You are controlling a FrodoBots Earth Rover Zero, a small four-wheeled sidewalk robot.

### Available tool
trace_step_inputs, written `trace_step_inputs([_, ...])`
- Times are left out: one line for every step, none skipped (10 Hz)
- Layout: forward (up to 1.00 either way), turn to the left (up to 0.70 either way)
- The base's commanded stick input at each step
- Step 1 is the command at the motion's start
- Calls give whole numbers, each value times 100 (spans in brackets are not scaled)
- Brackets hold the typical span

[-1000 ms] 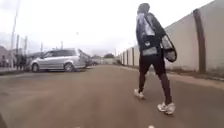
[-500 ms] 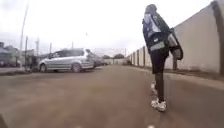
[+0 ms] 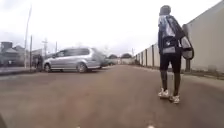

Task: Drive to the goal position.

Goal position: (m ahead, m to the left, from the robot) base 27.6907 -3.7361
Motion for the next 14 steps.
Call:
trace_step_inputs([100,0])
trace_step_inputs([100,-16])
trace_step_inputs([100,-27])
trace_step_inputs([100,-27])
trace_step_inputs([100,0])
trace_step_inputs([100,0])
trace_step_inputs([100,0])
trace_step_inputs([100,0])
trace_step_inputs([100,0])
trace_step_inputs([100,-27])
trace_step_inputs([100,-27])
trace_step_inputs([100,-27])
trace_step_inputs([100,-27])
trace_step_inputs([100,-27])
